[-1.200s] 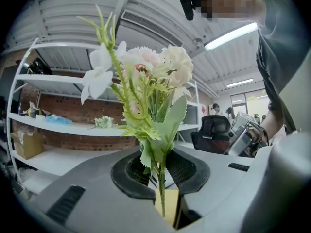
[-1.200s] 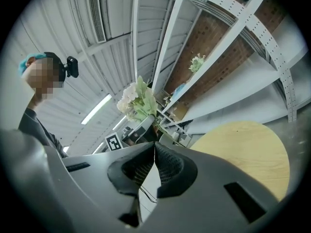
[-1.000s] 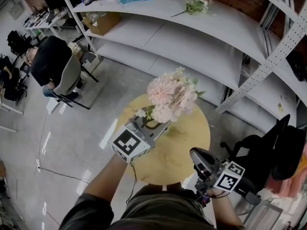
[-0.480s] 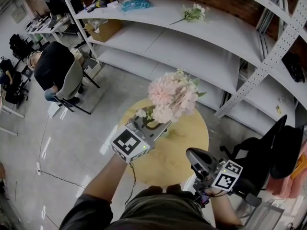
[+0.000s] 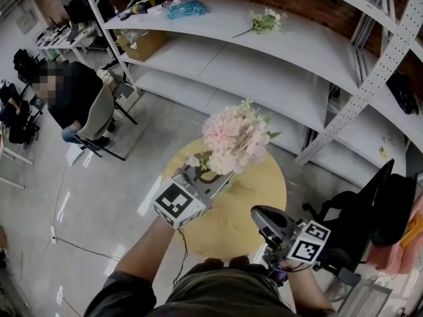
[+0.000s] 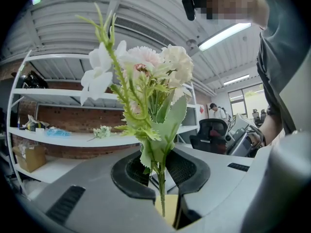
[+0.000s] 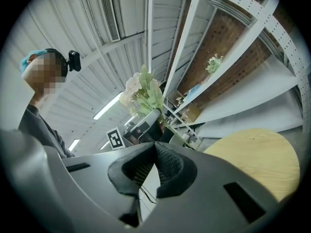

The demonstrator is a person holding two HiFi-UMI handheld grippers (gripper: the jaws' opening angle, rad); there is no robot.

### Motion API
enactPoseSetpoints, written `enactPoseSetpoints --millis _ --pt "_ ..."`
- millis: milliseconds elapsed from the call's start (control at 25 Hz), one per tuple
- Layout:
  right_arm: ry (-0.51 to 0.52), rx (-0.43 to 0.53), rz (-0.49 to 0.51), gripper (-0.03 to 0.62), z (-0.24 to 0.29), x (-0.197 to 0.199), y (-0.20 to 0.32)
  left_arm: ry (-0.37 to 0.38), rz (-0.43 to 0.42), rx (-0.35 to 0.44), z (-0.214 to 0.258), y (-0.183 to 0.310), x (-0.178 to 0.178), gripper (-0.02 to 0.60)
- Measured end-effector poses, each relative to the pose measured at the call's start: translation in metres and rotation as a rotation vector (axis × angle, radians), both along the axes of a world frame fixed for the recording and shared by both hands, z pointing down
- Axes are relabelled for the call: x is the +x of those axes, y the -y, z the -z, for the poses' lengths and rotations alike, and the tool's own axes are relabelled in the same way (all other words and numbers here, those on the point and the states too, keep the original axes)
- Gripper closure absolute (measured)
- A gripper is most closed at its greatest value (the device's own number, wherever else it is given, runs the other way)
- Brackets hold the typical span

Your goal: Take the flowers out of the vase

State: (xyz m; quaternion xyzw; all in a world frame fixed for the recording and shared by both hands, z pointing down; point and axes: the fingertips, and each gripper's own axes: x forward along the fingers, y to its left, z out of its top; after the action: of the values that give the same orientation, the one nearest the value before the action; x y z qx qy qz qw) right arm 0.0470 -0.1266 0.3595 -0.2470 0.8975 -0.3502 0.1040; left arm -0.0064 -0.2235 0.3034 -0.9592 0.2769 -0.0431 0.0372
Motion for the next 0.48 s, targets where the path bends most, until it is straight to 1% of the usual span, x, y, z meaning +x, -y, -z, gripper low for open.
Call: enactPoseSetpoints --millis 280,480 --pt "-0.013 -0.013 0.012 0.579 0.002 -0.007 0.008 0.003 0.007 -0.023 -0.004 0.008 -0.008 0.508" --pt "-0.021 -0.022 0.016 0.579 -0.002 -0.007 0.006 0.009 0.008 -0.037 -0.014 0.005 -0.007 0.508"
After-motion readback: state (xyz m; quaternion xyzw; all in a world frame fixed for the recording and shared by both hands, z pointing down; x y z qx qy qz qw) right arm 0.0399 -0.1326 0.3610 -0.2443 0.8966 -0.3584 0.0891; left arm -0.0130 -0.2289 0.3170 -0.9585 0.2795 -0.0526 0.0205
